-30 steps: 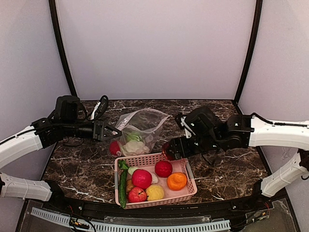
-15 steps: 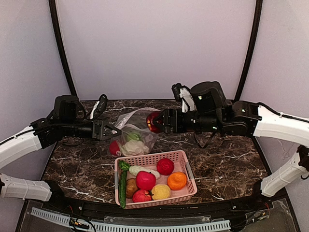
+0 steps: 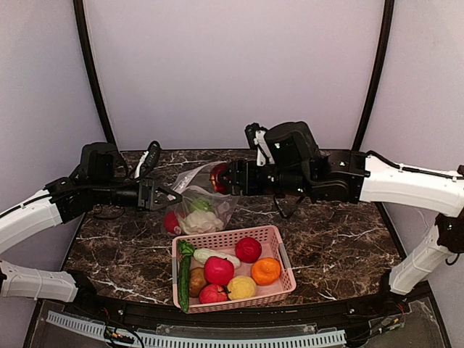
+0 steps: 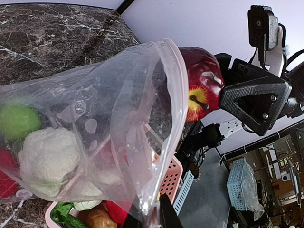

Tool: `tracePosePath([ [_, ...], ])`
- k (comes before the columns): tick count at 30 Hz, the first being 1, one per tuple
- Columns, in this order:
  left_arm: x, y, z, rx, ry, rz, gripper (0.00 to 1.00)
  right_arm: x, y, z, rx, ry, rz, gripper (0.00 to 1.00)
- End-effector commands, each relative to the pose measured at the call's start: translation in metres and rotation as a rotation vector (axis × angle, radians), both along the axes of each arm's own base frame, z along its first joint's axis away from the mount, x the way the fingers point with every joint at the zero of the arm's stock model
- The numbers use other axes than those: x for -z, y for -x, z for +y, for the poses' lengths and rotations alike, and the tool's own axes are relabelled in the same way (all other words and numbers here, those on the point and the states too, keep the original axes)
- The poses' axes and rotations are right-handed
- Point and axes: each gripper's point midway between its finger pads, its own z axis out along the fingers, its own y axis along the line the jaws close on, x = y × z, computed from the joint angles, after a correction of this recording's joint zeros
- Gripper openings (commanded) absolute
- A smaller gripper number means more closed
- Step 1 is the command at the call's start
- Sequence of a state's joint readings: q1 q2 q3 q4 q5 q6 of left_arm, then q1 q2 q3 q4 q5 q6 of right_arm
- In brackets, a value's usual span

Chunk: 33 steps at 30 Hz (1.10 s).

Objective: Place the food in the zip-top bag and seal the zipper
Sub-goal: Place the fake fruit in the zipper food storage bag.

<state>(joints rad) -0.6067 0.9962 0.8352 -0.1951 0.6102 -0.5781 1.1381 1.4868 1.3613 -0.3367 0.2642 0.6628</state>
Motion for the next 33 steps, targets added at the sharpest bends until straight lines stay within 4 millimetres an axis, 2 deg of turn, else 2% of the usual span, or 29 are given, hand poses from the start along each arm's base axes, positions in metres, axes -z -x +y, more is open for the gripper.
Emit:
tracePosePath([
  [1, -0.009, 0.001, -0.001, 0.007, 0.033, -0.026, 0.01, -0.020, -0.013, 0.011, 0.033, -0.025, -0.064, 0.73],
  [10, -0.011, 0.002, 0.000, 0.007, 0.041, -0.028, 0.01, -0.017, -0.030, 0.035, 0.045, 0.025, -0.091, 0.74],
  [20, -0.009, 0.004, 0.002, 0.008, 0.037, -0.026, 0.01, 0.011, -0.042, 0.040, 0.076, 0.092, -0.057, 0.76],
  [25, -0.009, 0.004, 0.002, 0.008, 0.039, -0.026, 0.01, 0.019, -0.043, 0.040, 0.078, 0.112, -0.040, 0.82],
  [33, -0.007, 0.004, 0.002, 0.006, 0.037, -0.023, 0.01, 0.015, -0.043, 0.037, 0.078, 0.113, -0.045, 0.95],
])
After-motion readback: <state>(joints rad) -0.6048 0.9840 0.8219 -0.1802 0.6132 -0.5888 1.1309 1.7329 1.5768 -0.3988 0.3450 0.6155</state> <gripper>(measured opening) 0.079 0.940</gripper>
